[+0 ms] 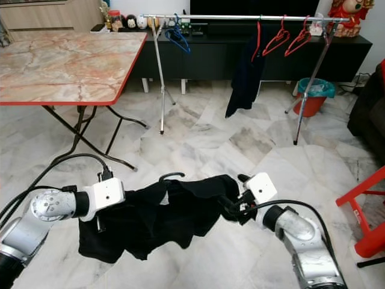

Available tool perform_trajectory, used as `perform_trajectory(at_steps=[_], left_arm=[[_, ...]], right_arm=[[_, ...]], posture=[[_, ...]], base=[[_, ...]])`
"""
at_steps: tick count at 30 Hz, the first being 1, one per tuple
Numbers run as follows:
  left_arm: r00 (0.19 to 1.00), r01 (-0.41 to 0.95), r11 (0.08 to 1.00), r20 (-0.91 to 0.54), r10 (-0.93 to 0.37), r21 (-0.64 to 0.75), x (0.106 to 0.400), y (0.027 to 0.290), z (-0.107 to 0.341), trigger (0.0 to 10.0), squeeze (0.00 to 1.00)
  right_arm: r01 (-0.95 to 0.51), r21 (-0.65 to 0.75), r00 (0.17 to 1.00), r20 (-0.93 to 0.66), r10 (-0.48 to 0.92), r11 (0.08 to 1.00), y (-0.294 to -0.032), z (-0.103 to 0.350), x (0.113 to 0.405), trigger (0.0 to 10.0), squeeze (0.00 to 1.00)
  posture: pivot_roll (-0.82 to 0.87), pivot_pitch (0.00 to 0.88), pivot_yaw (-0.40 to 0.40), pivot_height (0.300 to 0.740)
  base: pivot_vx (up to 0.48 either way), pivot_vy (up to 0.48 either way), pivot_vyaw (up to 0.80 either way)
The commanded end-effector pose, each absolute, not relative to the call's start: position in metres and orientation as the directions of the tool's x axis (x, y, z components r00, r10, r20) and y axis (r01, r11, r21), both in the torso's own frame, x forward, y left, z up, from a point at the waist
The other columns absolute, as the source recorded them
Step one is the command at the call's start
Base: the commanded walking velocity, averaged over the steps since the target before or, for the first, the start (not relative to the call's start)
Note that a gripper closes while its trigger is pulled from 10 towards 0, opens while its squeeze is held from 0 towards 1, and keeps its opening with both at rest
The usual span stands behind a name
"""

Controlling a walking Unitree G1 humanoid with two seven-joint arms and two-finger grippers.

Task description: Hang hanger

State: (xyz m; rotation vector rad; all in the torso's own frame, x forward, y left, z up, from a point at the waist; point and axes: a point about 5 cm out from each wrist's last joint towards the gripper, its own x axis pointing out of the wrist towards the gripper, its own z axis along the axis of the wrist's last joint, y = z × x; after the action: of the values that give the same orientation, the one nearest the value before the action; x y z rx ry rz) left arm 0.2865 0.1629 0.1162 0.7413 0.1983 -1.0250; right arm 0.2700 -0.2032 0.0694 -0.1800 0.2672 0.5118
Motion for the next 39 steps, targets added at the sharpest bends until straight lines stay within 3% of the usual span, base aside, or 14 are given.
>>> perform_trajectory(at_steps=[1, 12, 18, 22, 31, 39], left_arm=[[0.575, 0.792, 0.361, -0.405, -0.711, 0.493, 0.295, 0.164, 0.136, 10.0, 0.0], [0.617, 0.754, 0.455, -0.272, -0.739, 0.474, 0.308, 0.149, 0.161, 10.0, 0.0], [0.617, 0.745, 0.465, -0.229, -0.753, 0.479, 0.312, 0.14, 0.171, 10.0, 0.0], [0.599, 0.758, 0.452, -0.226, -0.768, 0.471, 0.31, 0.136, 0.174, 10.0, 0.0], [0.578, 0.771, 0.442, -0.213, -0.787, 0.459, 0.307, 0.131, 0.177, 10.0, 0.0], [0.54, 0.798, 0.424, -0.197, -0.818, 0.428, 0.303, 0.125, 0.178, 10.0, 0.0]], right_arm=[[-0.424, -0.101, 0.887, -0.245, 0.391, 0.9, -0.204, 0.069, 0.27, 10.0, 0.0], [-0.221, 0.03, 0.966, -0.127, 0.223, 0.975, -0.194, 0.058, 0.269, 10.0, 0.0], [-0.279, 0.059, 0.942, -0.176, 0.285, 0.959, -0.184, 0.041, 0.259, 10.0, 0.0], [-0.248, 0.051, 0.95, -0.182, 0.253, 0.967, -0.188, 0.037, 0.258, 10.0, 0.0], [-0.208, 0.017, 0.972, -0.105, 0.208, 0.978, -0.191, 0.047, 0.267, 10.0, 0.0], [-0.264, -0.021, 0.964, -0.034, 0.263, 0.964, -0.187, 0.063, 0.278, 10.0, 0.0]], posture=[[0.04, 0.0, 0.024, 0.74], [0.04, 0.0, 0.028, 0.74], [0.04, 0.0, 0.028, 0.74], [0.04, 0.0, 0.029, 0.74], [0.04, 0.0, 0.029, 0.74], [0.04, 0.0, 0.029, 0.74]], base=[[0.0, 0.0, 0.0], [0.0, 0.0, 0.0], [0.0, 0.0, 0.0], [0.0, 0.0, 0.0], [0.0, 0.0, 0.0], [0.0, 0.0, 0.0]])
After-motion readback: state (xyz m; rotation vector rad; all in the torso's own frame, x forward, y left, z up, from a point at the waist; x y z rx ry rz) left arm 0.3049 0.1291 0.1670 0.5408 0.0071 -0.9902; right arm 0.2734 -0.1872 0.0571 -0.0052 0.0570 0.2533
